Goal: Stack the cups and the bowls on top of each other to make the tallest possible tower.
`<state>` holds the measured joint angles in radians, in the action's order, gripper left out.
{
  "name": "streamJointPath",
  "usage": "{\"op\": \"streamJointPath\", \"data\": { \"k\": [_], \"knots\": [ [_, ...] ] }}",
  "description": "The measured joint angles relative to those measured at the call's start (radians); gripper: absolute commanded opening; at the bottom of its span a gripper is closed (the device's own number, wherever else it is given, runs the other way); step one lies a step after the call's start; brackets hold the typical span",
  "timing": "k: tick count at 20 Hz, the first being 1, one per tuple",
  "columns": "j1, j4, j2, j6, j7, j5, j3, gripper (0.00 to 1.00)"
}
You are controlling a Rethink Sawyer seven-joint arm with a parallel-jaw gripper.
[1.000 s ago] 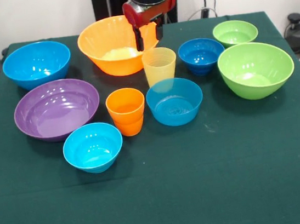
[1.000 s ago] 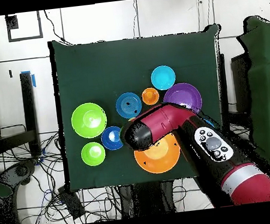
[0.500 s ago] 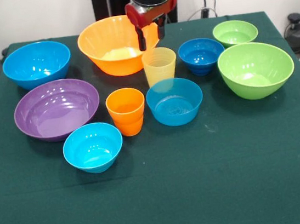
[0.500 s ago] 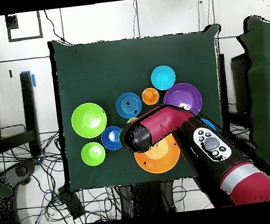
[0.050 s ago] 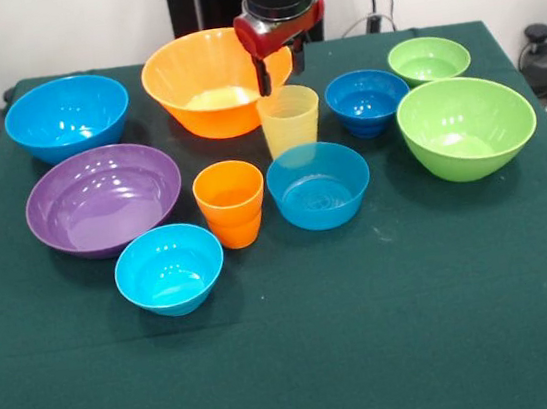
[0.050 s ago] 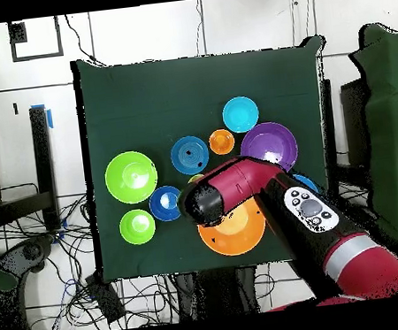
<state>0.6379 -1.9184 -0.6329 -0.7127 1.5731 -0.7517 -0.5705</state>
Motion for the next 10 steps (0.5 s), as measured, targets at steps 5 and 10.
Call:
{"op": "streamJointPath", "data": {
  "k": [5, 10],
  "knots": [
    [0.004, 0.010, 0.008, -0.010, 0.000, 0.000, 0.000, 1.00],
    [0.004, 0.019, 0.018, -0.035, 0.000, 0.000, 0.000, 1.00]
  ]
}}
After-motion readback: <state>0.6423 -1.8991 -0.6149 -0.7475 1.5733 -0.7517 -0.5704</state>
